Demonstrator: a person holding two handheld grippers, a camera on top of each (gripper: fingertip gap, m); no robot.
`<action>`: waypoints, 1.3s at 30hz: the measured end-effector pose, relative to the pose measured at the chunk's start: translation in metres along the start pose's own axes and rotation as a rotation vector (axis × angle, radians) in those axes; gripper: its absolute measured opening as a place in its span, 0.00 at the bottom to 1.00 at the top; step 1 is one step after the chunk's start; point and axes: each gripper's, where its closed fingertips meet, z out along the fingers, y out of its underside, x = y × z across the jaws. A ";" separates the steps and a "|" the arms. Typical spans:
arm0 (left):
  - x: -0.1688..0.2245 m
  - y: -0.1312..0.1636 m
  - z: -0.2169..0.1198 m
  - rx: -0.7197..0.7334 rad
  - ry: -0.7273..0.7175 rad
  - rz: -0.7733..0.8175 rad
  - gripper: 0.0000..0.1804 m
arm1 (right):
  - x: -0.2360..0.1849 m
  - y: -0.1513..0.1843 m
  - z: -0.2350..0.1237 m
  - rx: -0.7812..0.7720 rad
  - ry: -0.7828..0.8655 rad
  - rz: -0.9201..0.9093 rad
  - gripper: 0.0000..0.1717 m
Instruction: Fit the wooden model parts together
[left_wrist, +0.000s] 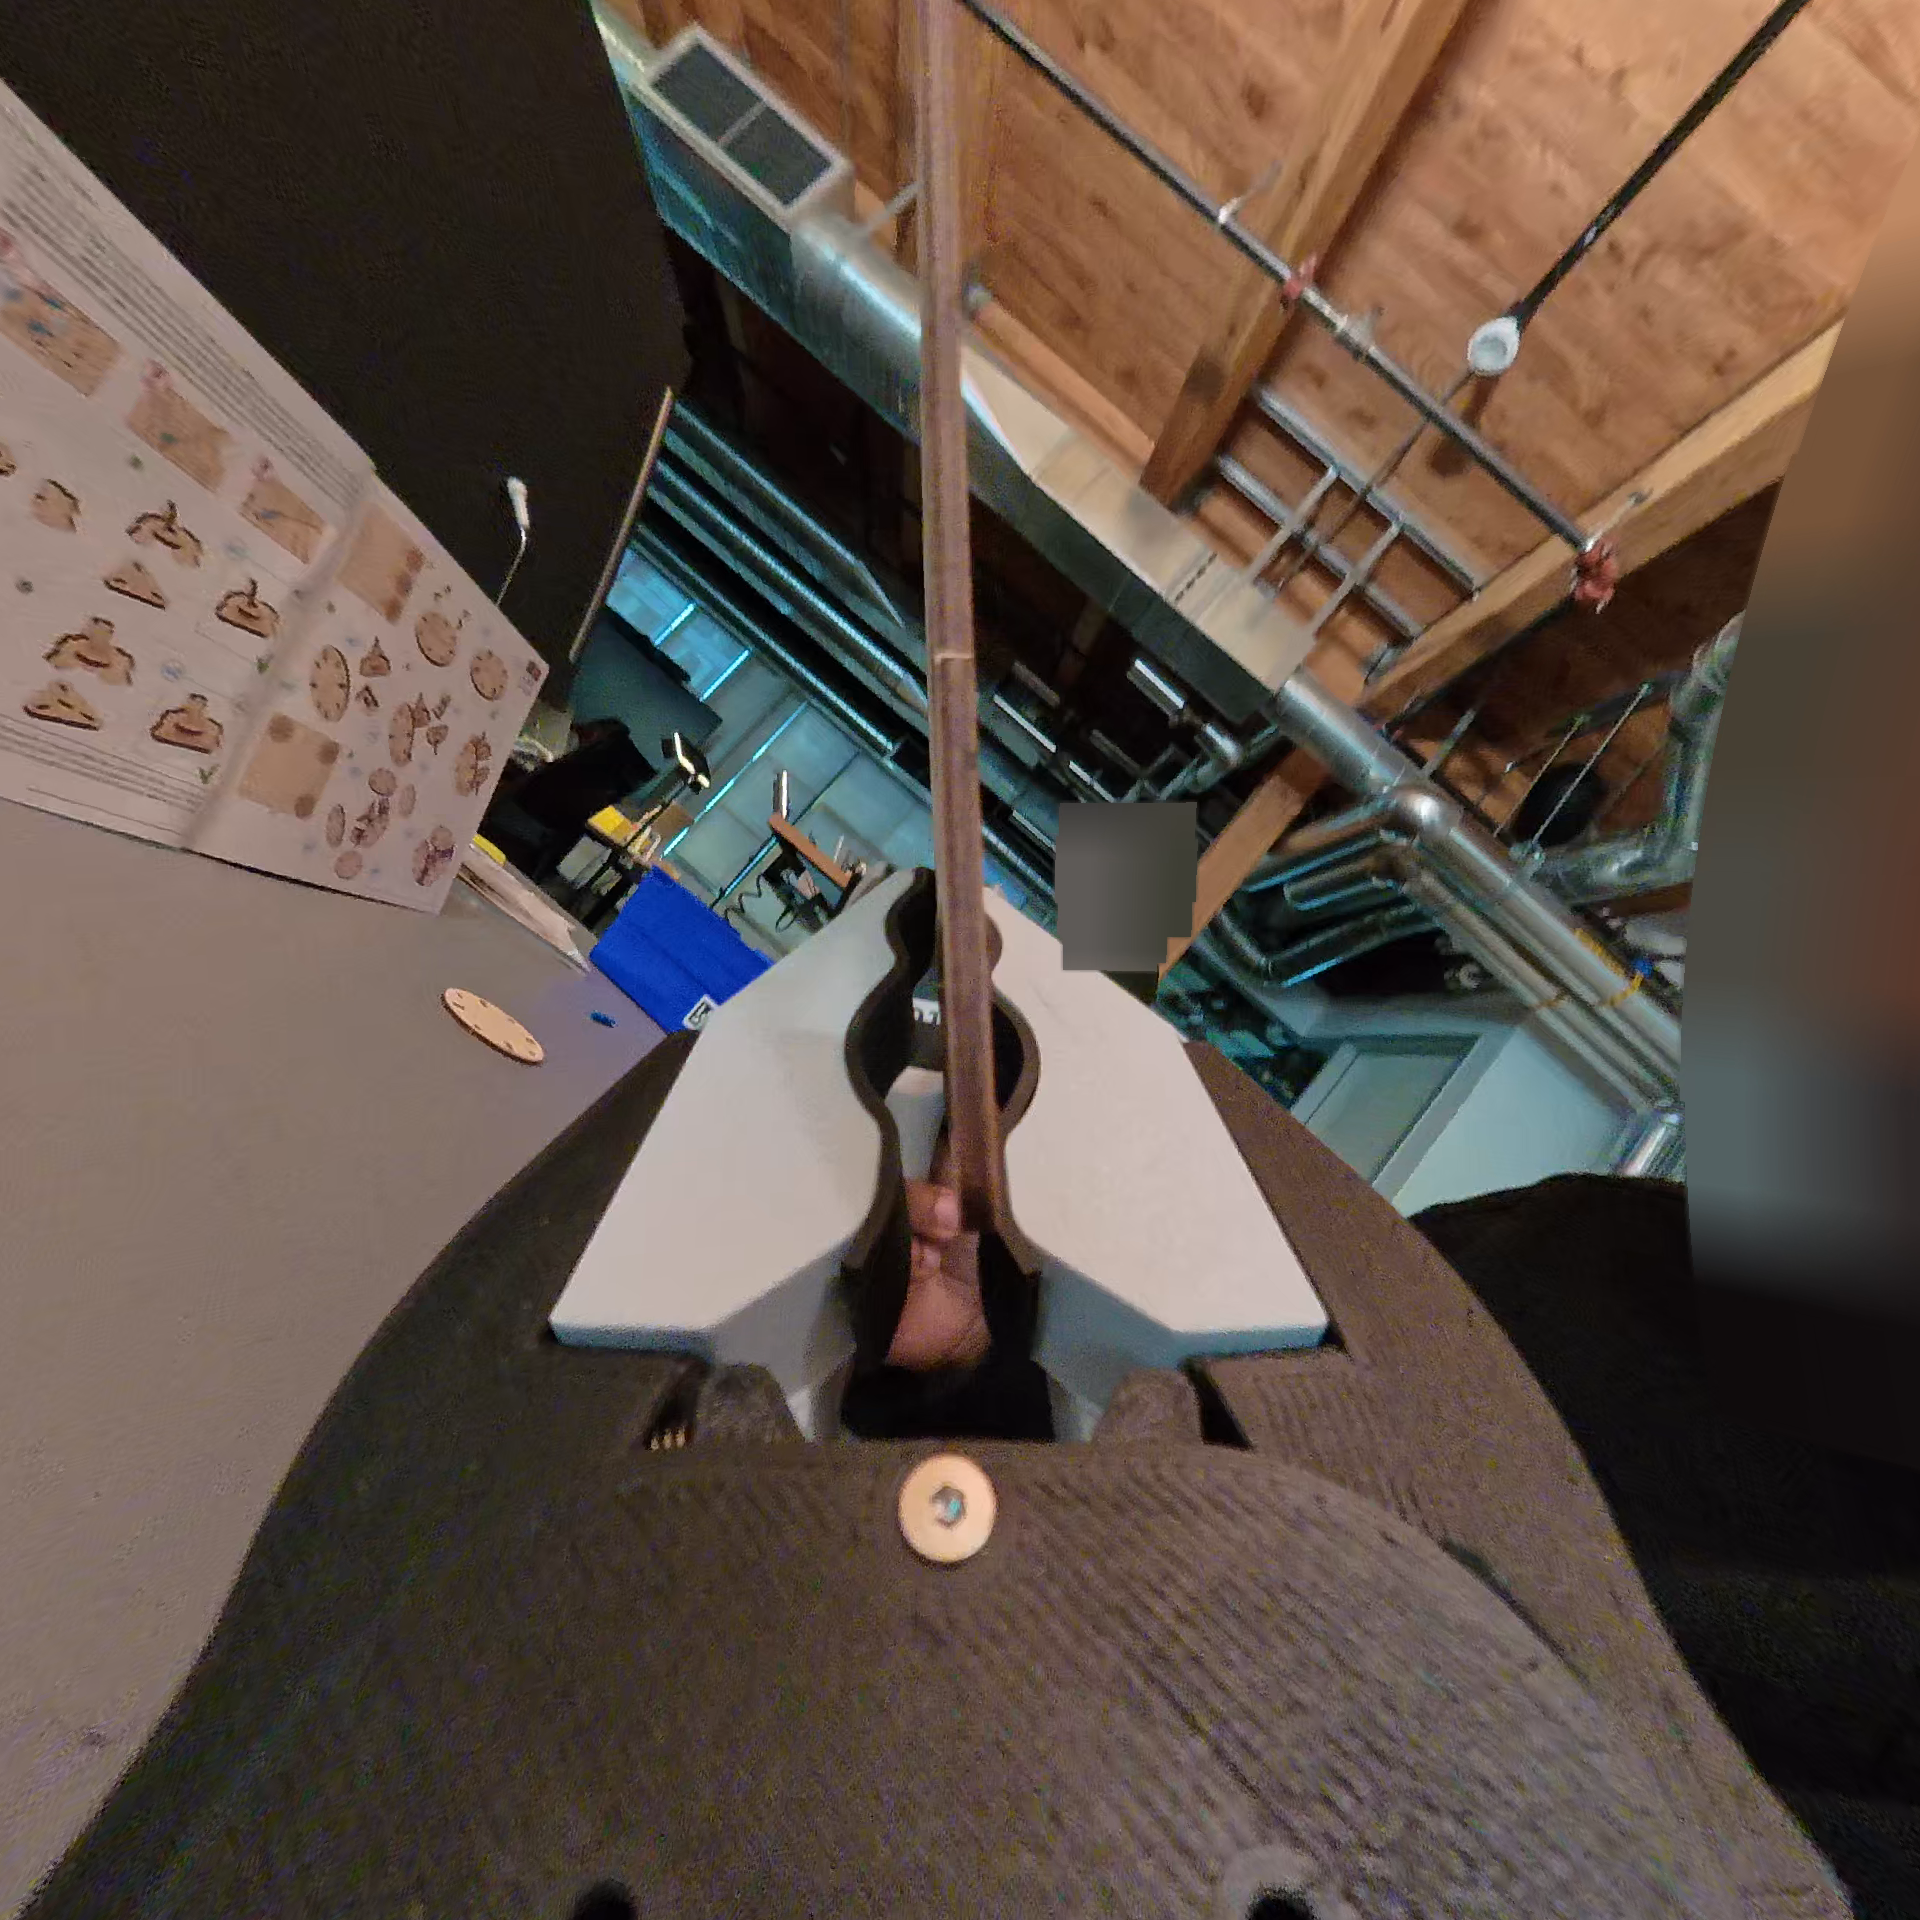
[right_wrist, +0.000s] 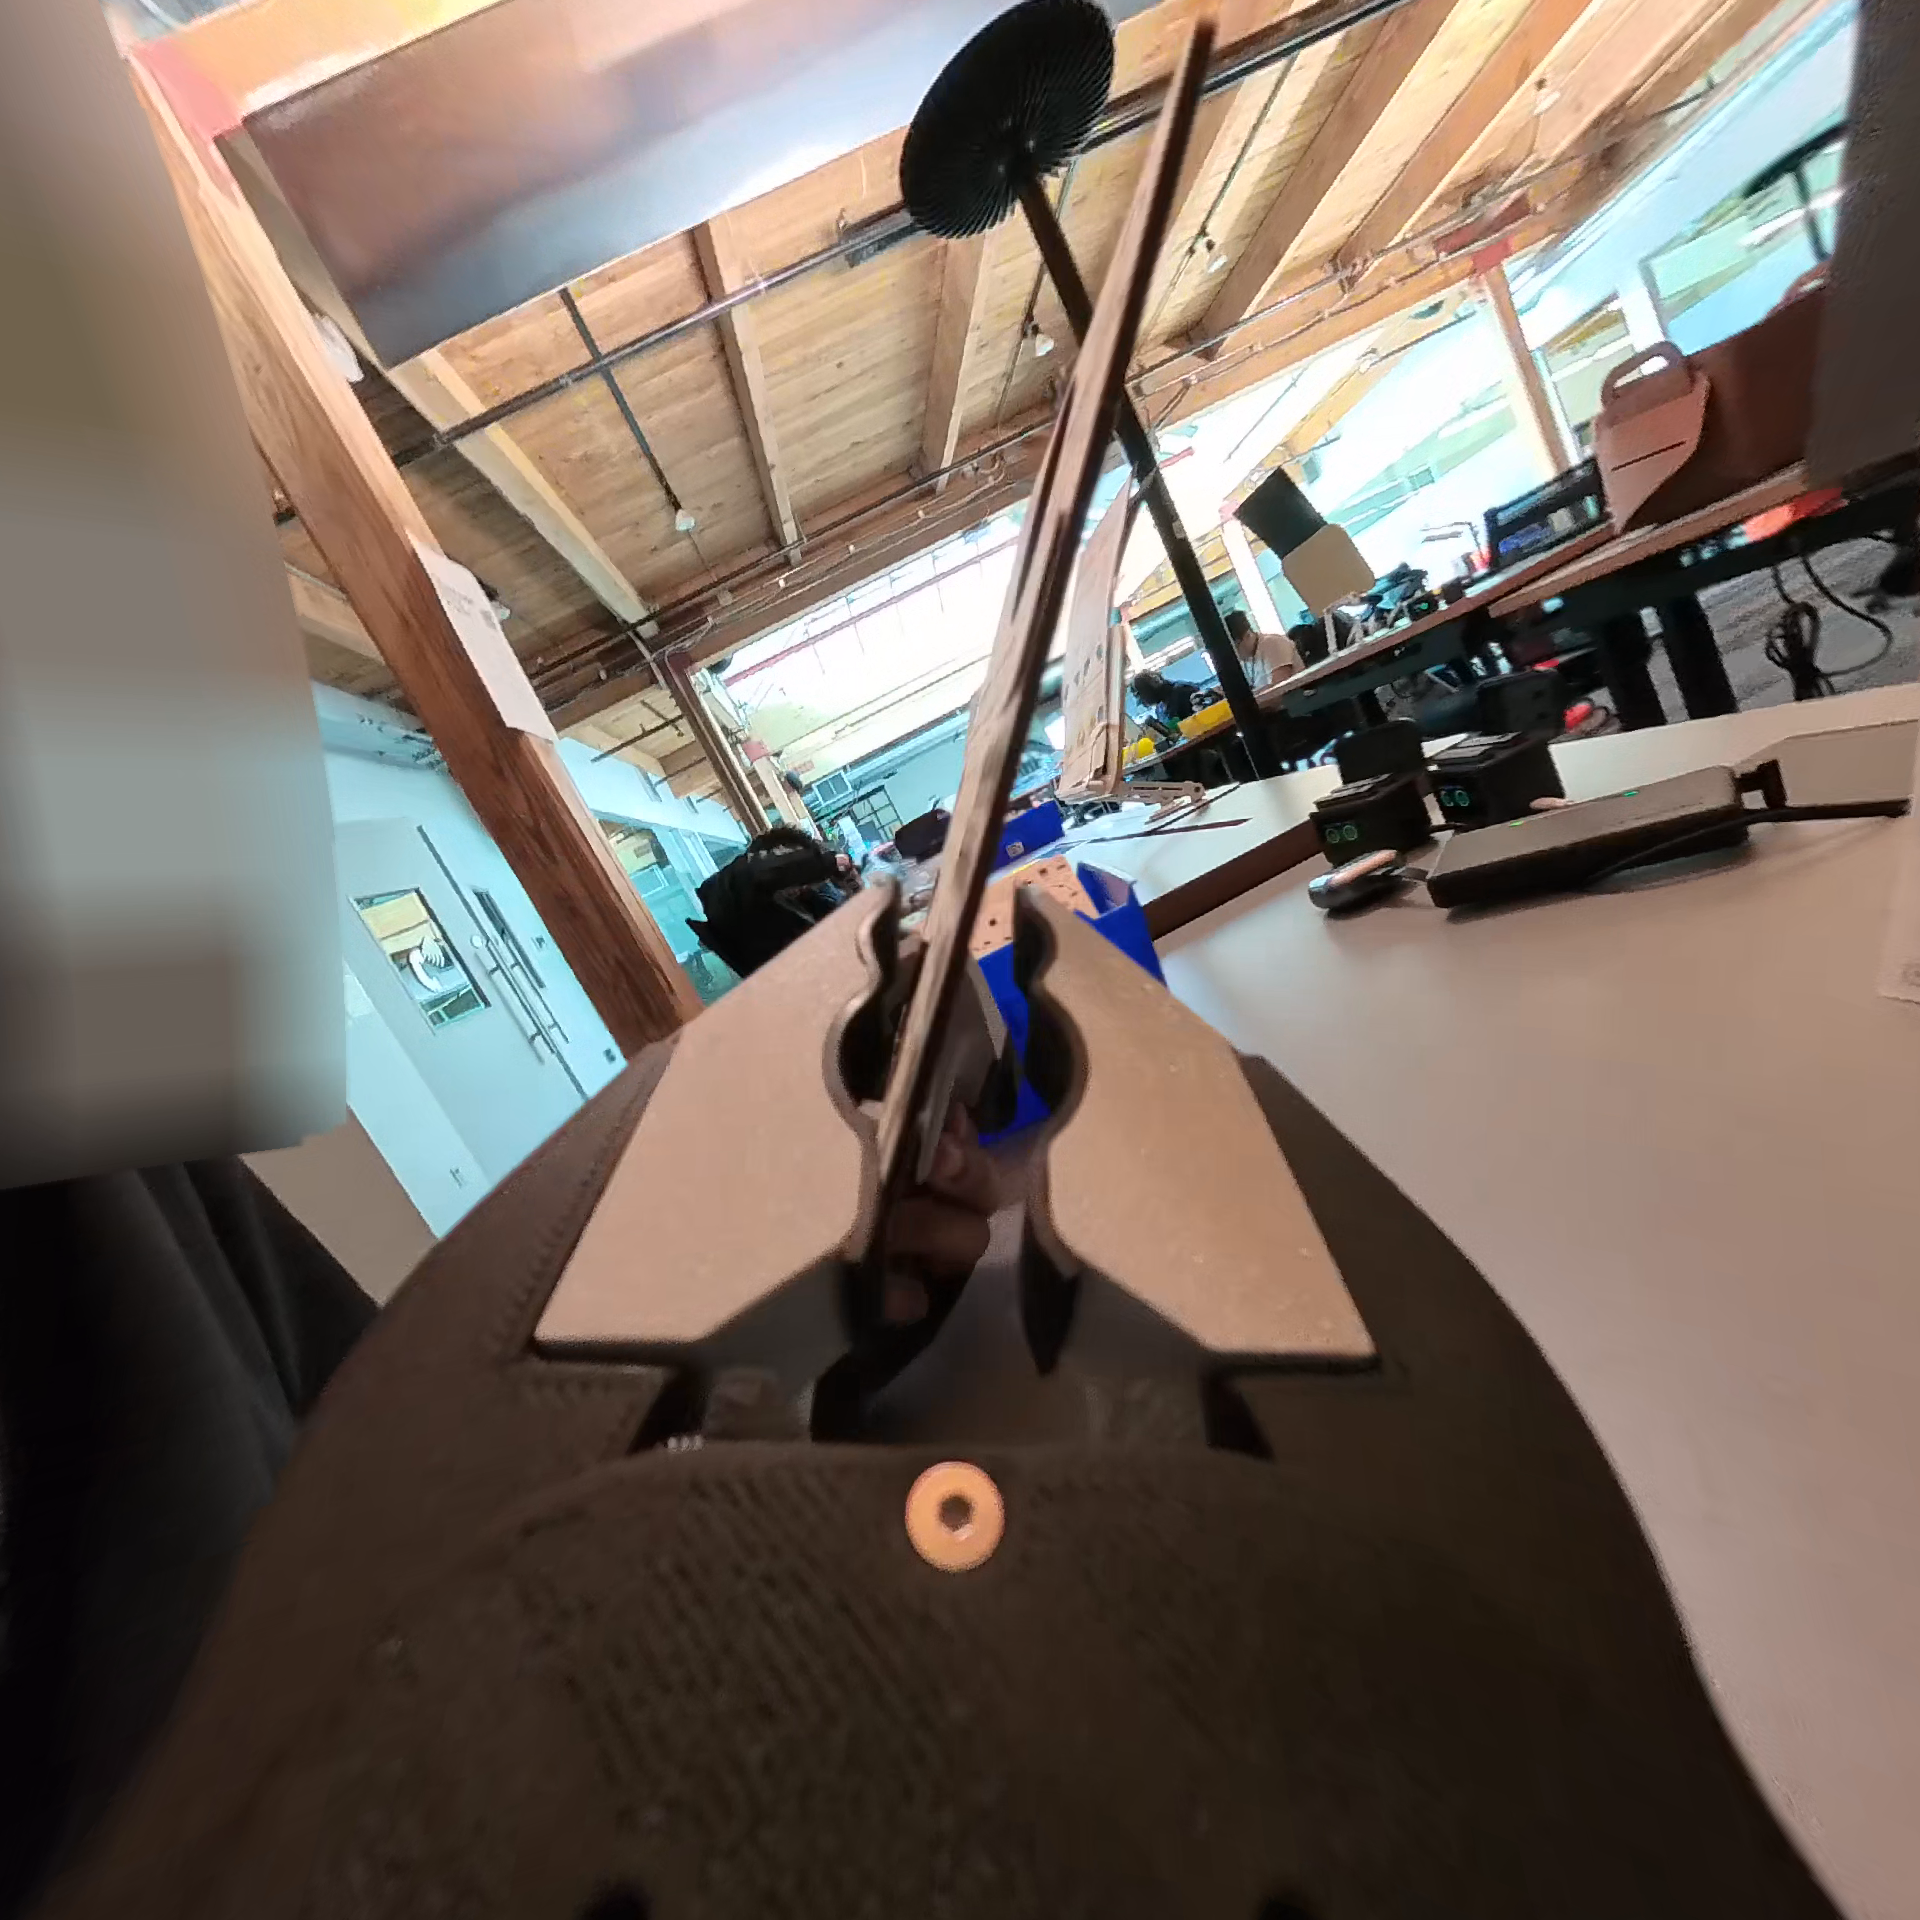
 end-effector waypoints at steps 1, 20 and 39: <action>0.000 -0.003 -0.002 0.017 0.003 -0.010 0.01 | 0.002 0.003 0.001 -0.011 0.011 0.011 0.14; 0.001 -0.004 -0.010 -0.056 0.047 -0.056 0.20 | -0.004 0.062 -0.017 -0.559 -0.132 0.046 0.01; -0.004 0.014 -0.004 -0.214 -0.050 0.162 0.23 | 0.000 0.024 -0.031 -0.431 -0.146 0.097 0.00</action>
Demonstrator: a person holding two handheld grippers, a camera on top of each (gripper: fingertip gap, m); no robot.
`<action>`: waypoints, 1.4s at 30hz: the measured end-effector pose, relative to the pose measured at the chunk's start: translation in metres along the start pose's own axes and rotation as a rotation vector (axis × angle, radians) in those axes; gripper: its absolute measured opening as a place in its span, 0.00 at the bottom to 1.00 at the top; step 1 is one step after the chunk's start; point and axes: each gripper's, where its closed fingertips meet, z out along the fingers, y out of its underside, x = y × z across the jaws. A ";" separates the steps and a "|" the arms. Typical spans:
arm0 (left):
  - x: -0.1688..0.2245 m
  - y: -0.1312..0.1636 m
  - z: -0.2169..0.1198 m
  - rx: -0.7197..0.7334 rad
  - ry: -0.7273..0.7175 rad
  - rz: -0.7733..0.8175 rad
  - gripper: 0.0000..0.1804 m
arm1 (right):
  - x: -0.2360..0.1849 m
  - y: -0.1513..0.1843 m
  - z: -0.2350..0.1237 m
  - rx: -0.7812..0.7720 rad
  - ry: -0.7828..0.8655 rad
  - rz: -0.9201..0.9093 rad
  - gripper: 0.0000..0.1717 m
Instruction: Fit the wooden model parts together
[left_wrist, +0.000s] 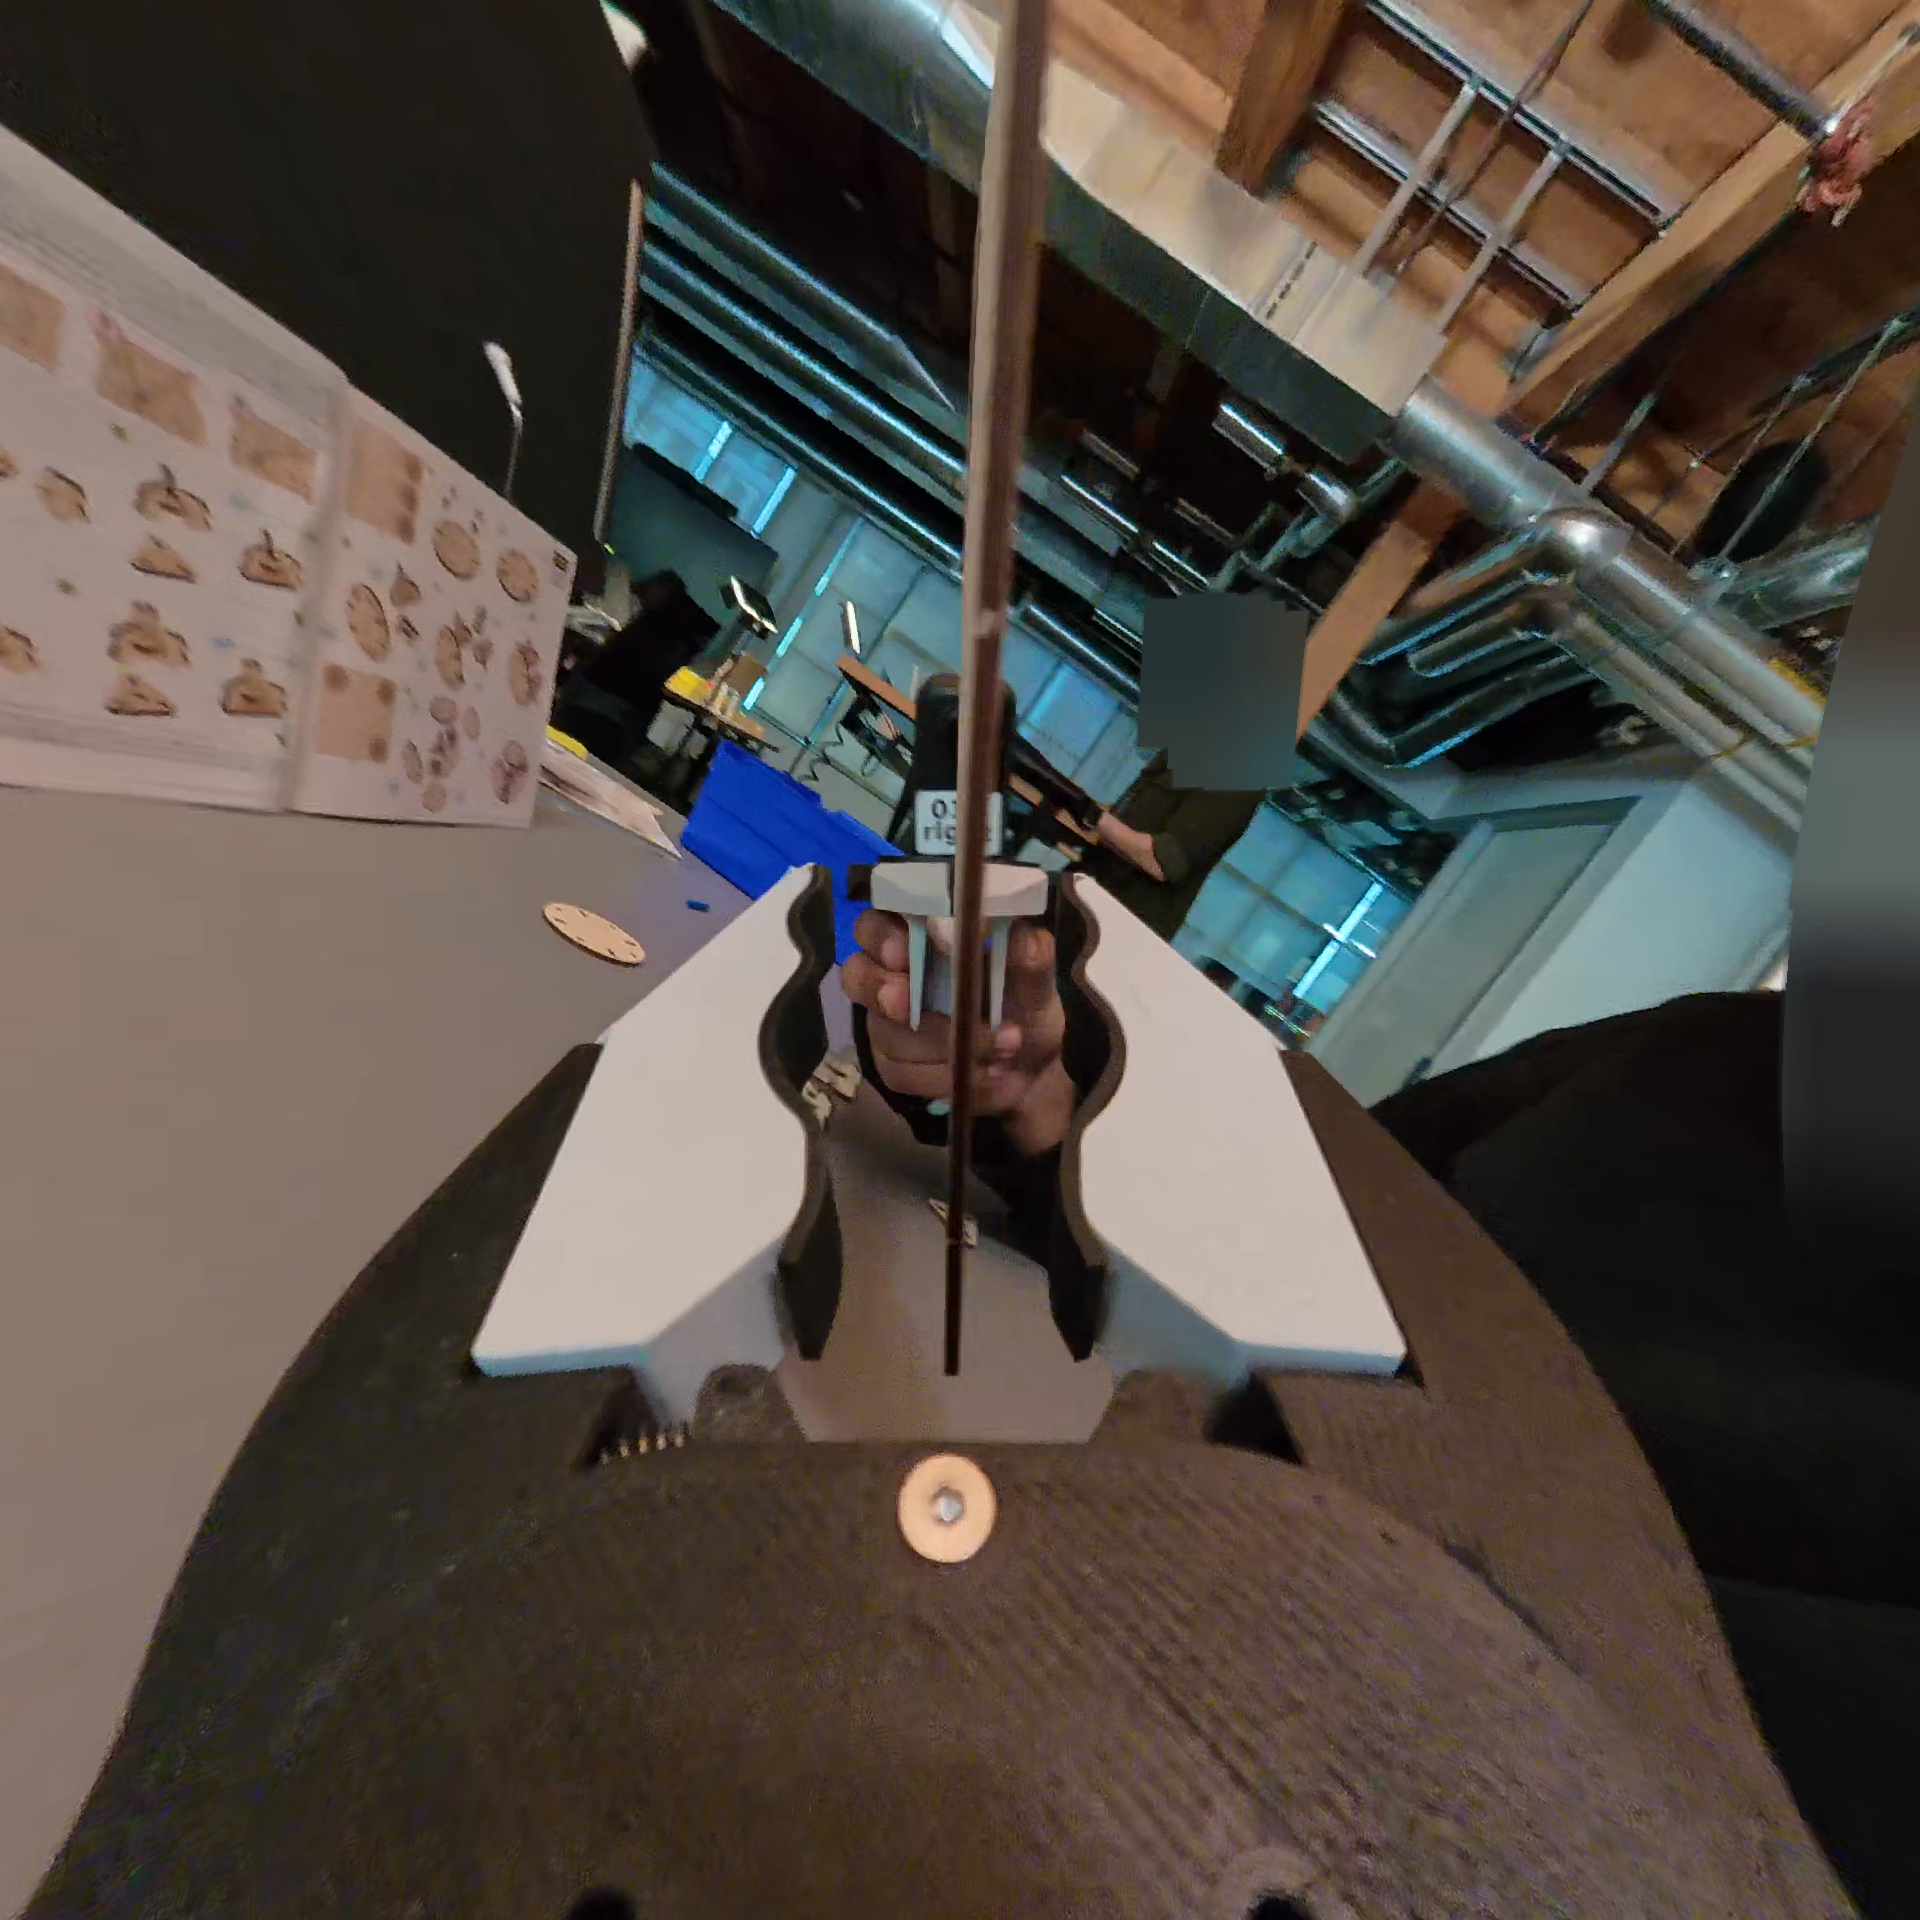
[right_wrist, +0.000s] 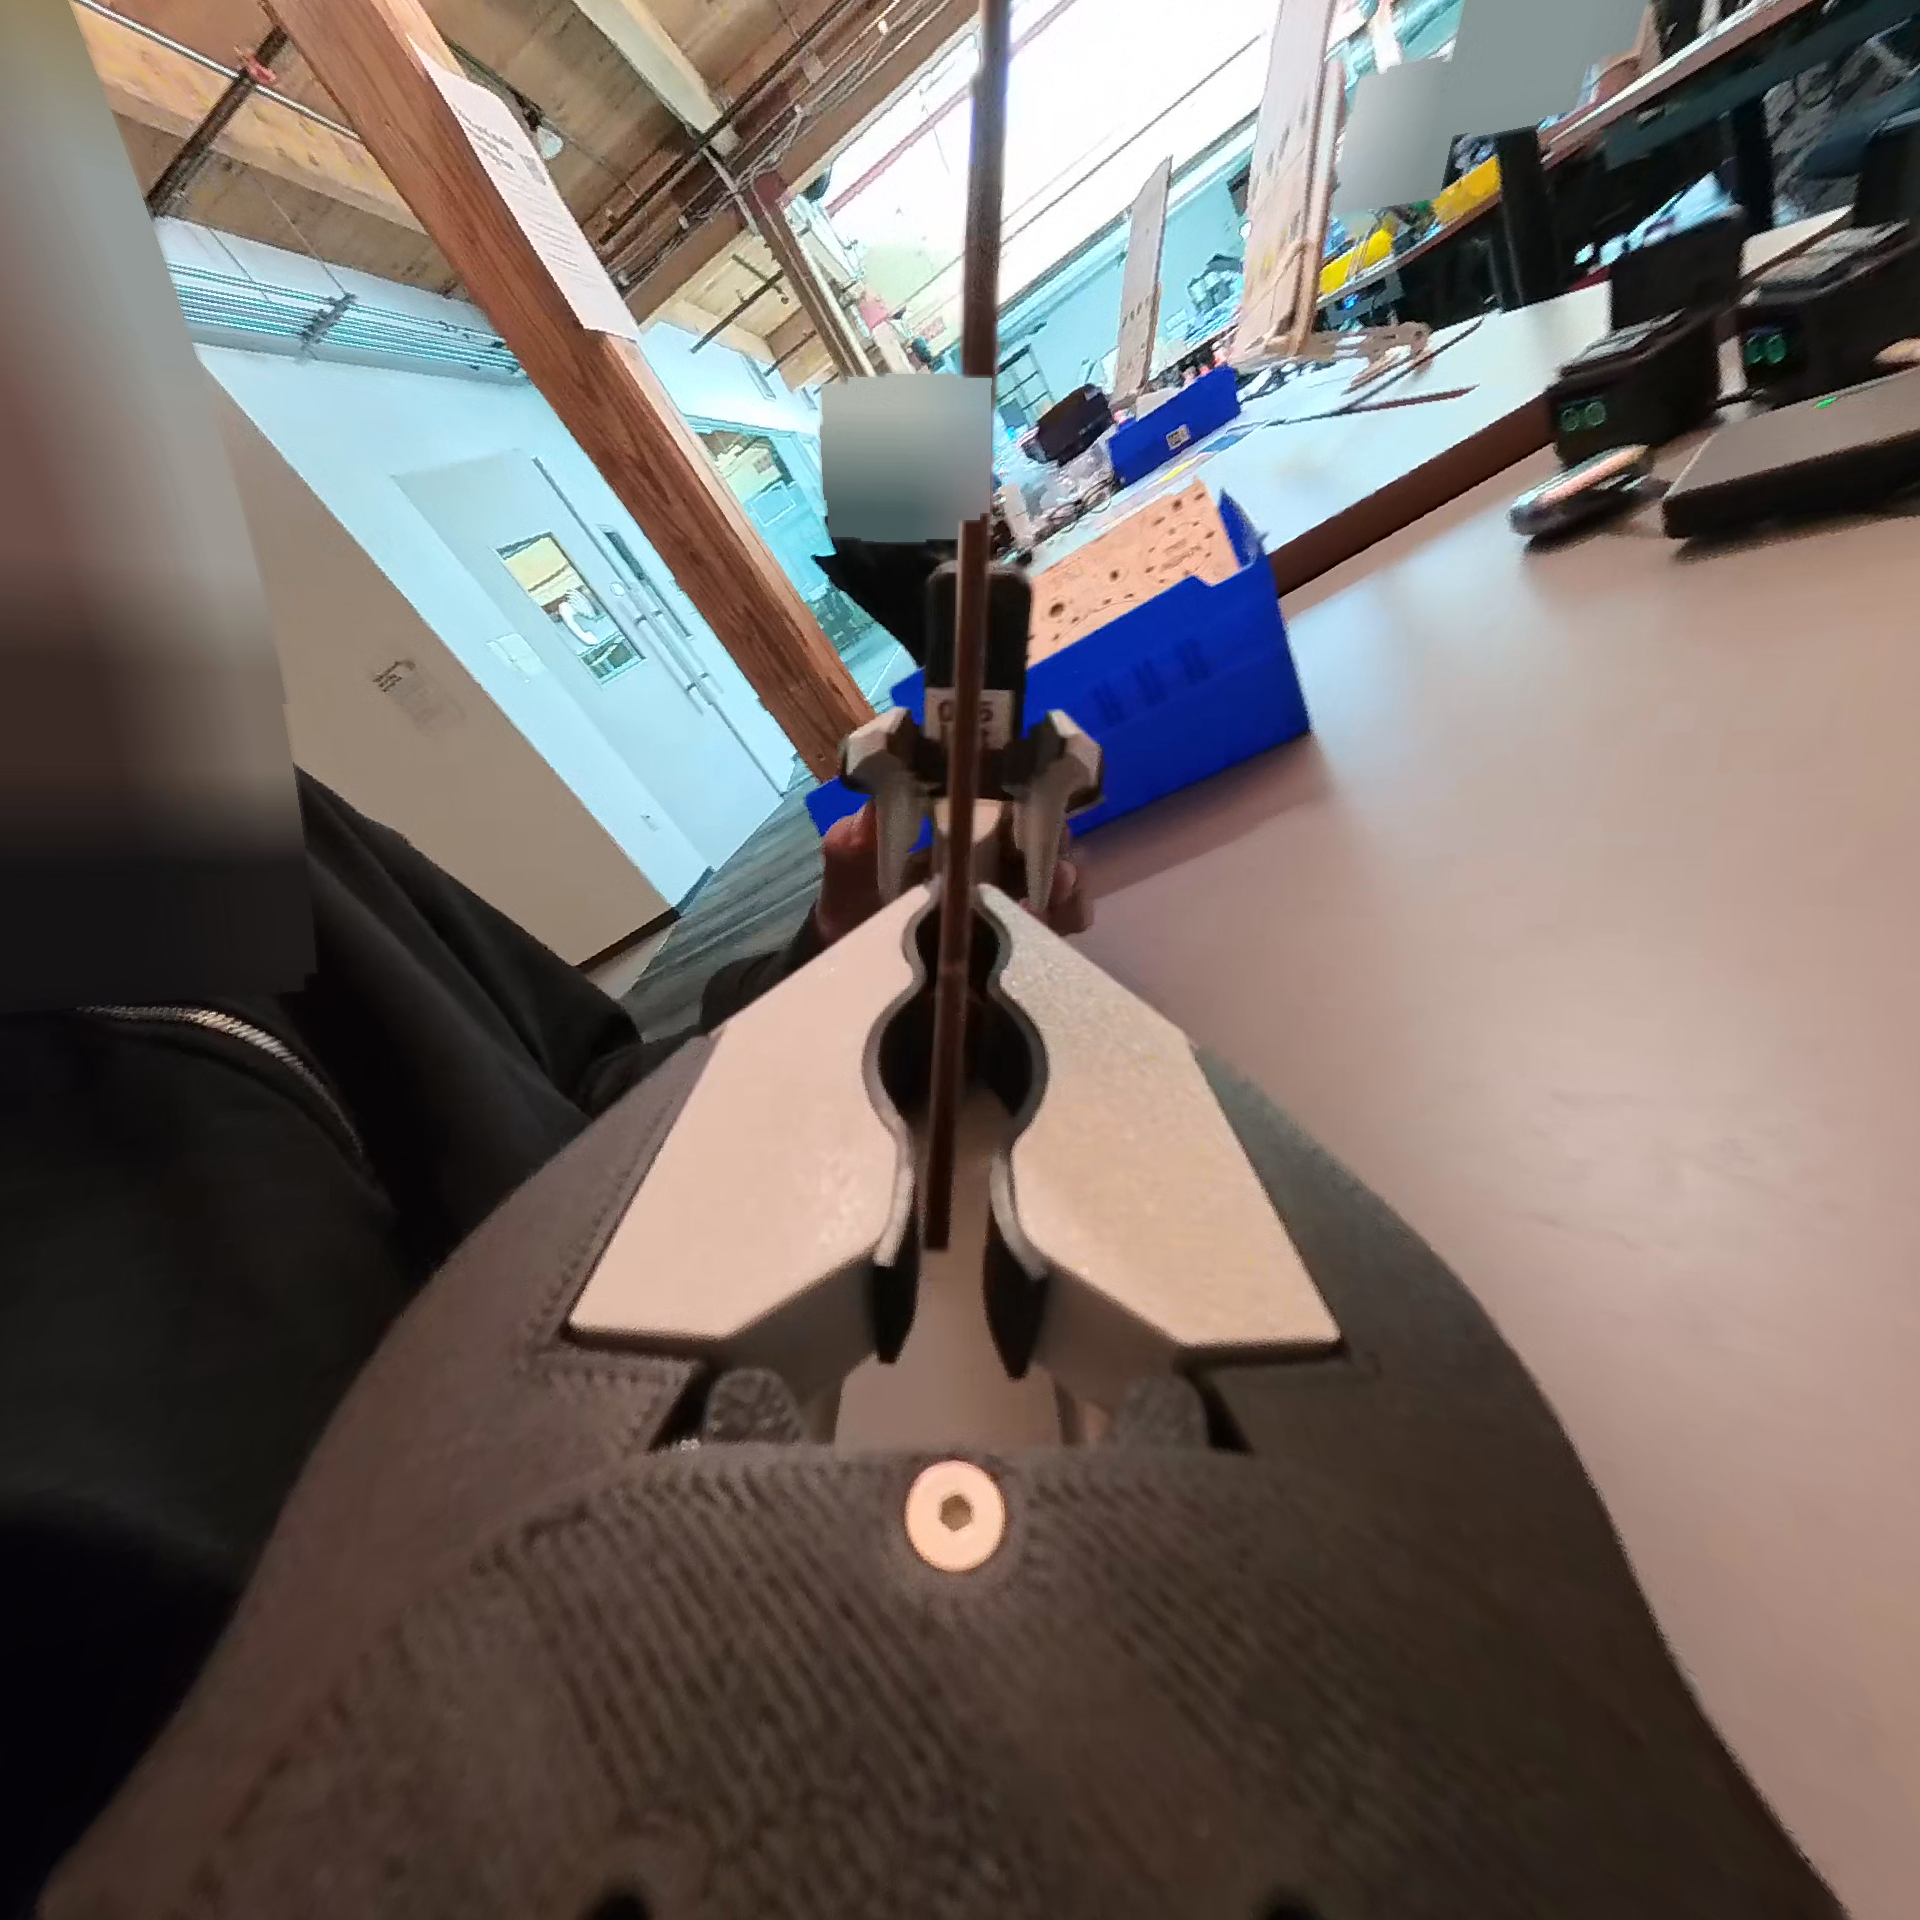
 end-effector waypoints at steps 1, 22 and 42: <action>-0.002 -0.004 -0.003 0.023 -0.015 0.007 0.24 | 0.001 -0.003 -0.002 0.014 0.010 -0.011 0.00; 0.013 -0.004 0.002 0.051 -0.004 0.261 0.02 | -0.003 -0.004 -0.002 0.049 -0.038 0.010 0.00; 0.002 -0.026 -0.013 0.239 -0.038 0.101 0.00 | 0.017 -0.006 0.024 0.193 0.152 -0.010 0.15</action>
